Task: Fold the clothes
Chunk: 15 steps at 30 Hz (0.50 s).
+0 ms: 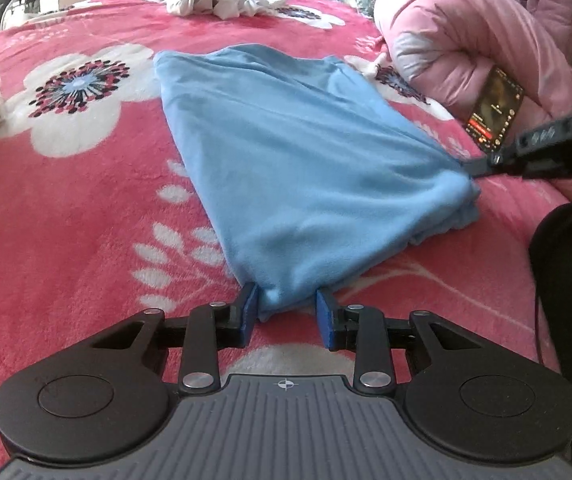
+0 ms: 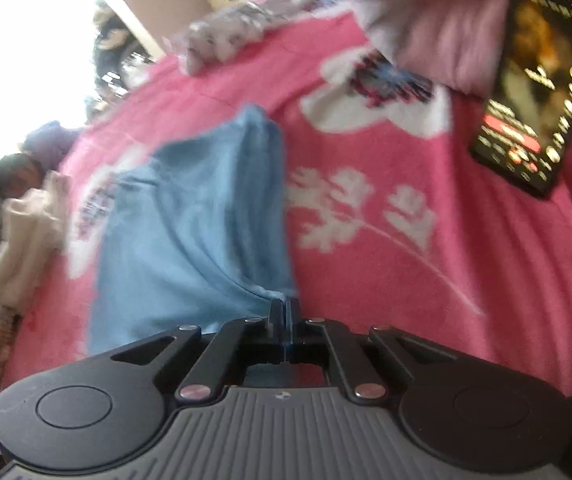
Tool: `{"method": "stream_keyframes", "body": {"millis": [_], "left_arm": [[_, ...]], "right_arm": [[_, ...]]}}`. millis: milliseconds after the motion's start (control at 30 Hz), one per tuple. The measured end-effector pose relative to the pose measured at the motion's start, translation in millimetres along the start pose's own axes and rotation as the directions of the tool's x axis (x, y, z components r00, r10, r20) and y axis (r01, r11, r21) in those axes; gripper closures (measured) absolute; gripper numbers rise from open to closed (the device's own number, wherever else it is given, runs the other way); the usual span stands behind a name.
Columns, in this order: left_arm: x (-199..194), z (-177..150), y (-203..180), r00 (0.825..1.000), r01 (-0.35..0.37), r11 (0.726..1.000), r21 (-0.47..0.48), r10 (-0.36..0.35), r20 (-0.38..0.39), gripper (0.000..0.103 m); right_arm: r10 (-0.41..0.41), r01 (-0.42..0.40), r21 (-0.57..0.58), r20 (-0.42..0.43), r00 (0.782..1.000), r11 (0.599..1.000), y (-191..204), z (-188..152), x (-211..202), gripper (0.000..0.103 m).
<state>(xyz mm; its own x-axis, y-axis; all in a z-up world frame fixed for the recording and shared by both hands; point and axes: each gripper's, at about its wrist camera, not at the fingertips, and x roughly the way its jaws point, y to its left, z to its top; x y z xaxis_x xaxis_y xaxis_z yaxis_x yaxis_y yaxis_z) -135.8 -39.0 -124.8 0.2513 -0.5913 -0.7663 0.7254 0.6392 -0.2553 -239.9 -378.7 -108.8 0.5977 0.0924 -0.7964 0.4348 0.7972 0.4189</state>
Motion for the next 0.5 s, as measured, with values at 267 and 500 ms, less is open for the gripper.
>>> {"method": "stream_keyframes", "body": {"millis": [267, 500], "left_arm": [[-24.3, 3.8, 24.9, 0.998, 0.055, 0.985, -0.161, -0.057, -0.009, 0.069], [-1.5, 10.7, 46.4, 0.992, 0.112, 0.923, -0.369, -0.124, -0.008, 0.068]], "right_arm": [[0.097, -0.086, 0.195, -0.047, 0.994, 0.977, -27.6, 2.3, -14.3, 0.077], [0.212, -0.159, 0.375, -0.103, 0.972, 0.913, -40.2, -7.1, 6.6, 0.070]]}}
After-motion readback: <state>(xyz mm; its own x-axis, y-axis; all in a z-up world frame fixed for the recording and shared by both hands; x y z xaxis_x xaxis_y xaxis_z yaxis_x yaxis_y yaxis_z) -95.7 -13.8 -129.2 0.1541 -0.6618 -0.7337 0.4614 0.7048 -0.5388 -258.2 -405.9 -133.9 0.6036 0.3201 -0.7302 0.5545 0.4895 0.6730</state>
